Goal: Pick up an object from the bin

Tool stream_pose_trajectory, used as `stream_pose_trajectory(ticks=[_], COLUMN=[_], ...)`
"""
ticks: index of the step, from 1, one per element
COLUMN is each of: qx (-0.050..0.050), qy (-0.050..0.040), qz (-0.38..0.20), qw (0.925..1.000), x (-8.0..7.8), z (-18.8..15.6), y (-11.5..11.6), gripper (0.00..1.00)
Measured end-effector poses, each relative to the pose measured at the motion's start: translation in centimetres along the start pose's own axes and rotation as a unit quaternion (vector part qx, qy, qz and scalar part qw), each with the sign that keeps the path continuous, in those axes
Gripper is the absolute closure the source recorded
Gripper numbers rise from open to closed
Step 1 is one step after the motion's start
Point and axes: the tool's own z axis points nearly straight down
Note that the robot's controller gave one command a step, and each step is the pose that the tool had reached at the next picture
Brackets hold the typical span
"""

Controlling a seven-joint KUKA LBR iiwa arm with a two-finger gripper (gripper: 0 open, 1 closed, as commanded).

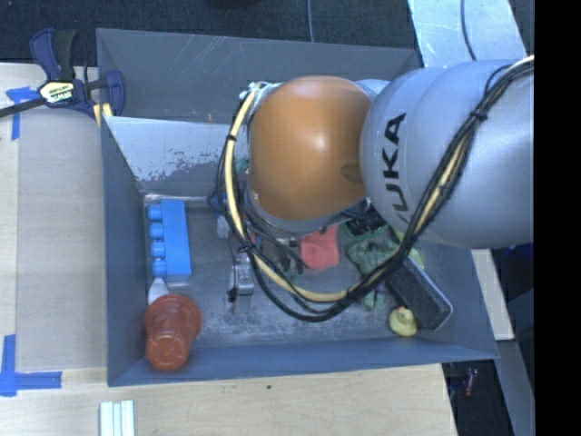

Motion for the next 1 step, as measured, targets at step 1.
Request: stream_pose_trajectory(ticks=[1], qx=[-0.001], qy=[-0.0042], qz=[0.002], qw=[1.0], x=[-0.17], z=[-0.48], y=[-0.12], gripper=[0.0])
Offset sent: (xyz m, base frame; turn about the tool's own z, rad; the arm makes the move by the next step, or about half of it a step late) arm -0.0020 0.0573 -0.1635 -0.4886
